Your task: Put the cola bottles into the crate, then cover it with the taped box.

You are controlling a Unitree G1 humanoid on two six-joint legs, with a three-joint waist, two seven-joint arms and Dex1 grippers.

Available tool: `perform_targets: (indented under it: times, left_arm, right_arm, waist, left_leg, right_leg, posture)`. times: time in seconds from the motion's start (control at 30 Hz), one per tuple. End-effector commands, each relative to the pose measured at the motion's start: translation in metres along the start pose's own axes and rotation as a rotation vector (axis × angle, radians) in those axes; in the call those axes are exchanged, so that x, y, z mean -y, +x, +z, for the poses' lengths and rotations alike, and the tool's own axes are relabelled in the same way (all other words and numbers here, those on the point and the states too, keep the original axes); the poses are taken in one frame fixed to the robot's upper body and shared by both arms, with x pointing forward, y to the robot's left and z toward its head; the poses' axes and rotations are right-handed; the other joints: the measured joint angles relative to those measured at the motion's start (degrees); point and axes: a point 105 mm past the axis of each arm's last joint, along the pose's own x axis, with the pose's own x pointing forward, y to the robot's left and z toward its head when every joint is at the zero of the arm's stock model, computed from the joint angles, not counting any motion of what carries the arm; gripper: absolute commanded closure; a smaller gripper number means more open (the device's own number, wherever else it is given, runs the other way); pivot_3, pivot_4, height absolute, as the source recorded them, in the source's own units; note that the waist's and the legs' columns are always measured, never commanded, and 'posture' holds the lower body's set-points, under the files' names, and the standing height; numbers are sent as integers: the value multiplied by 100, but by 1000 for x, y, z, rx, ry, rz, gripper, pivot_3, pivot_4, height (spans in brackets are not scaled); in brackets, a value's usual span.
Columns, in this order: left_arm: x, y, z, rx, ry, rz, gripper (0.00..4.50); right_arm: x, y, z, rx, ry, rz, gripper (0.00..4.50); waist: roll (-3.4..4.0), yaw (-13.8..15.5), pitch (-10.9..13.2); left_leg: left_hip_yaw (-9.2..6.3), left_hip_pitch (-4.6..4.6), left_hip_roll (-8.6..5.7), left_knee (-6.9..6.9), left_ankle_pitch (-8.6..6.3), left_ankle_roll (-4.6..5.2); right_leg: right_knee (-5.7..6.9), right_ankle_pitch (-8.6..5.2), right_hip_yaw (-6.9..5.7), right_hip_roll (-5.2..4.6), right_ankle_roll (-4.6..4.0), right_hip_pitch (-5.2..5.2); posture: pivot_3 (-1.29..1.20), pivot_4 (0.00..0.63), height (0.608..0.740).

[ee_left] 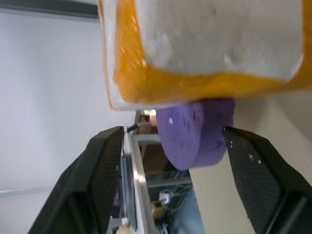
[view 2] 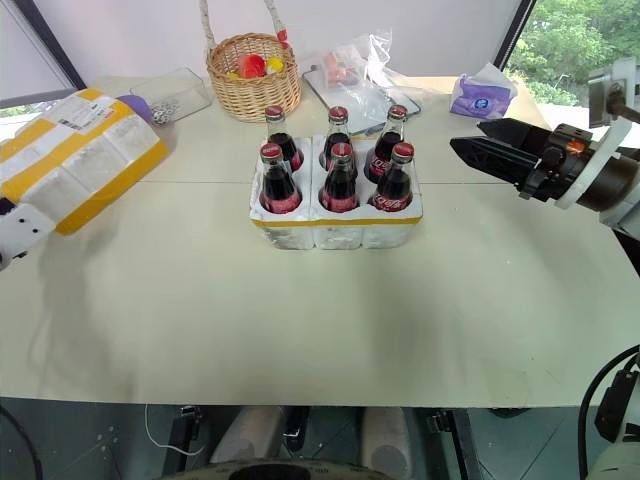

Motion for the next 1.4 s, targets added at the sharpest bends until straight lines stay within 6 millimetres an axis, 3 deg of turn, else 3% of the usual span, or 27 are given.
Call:
perform_targets:
  times: [0.03,0.43,0.73,0.9,1.2,1.4]
  left_arm:
    - [-4,3,-3,-50,13,27,1446]
    - [8,21,20,-118,-44,48,1446]
    - [13,23,6,-205,-117,51,1446]
    - [11,25,10,-204,-129,53,1446]
    - [4,29,16,-191,-117,55,1446]
    - [3,29,15,-202,-133,46,1446]
  right_arm:
    - [-7,-7,14,58,-51,6,0]
    - [-12,-17,14,72,-59,-29,0]
    - [-12,-27,16,82,-61,-74,0]
    - [-14,-27,12,77,-62,-68,0]
    - [-40,-27,4,21,-97,63,0]
    - [-42,-29,1,15,-98,74,0]
  waist:
    - [0,11,0]
    - [-4,3,-2]
    - [-6,2,-3]
    - [-13,13,-6]
    - [-17,7,-7]
    - [-21,6,-9]
  left_leg:
    - [0,0,0,0,0,0]
    - [0,1,-2,2,1,0]
    - [0,1,-2,2,1,0]
    - [-1,1,-3,3,1,0]
    - [-1,1,-2,3,1,0]
    - [-1,1,-2,3,1,0]
  right_leg:
    - [0,0,-1,0,0,1]
    - [3,0,-3,-1,1,2]
    - [3,1,-3,0,1,2]
    - [2,1,-3,-3,1,4]
    - [3,1,-3,-1,1,4]
    - [2,1,-3,-1,1,4]
  posture:
    - [0,150,740]
    - [0,150,740]
    - [0,150,740]
    - [0,150,740]
    - [0,150,740]
    - [0,150,740]
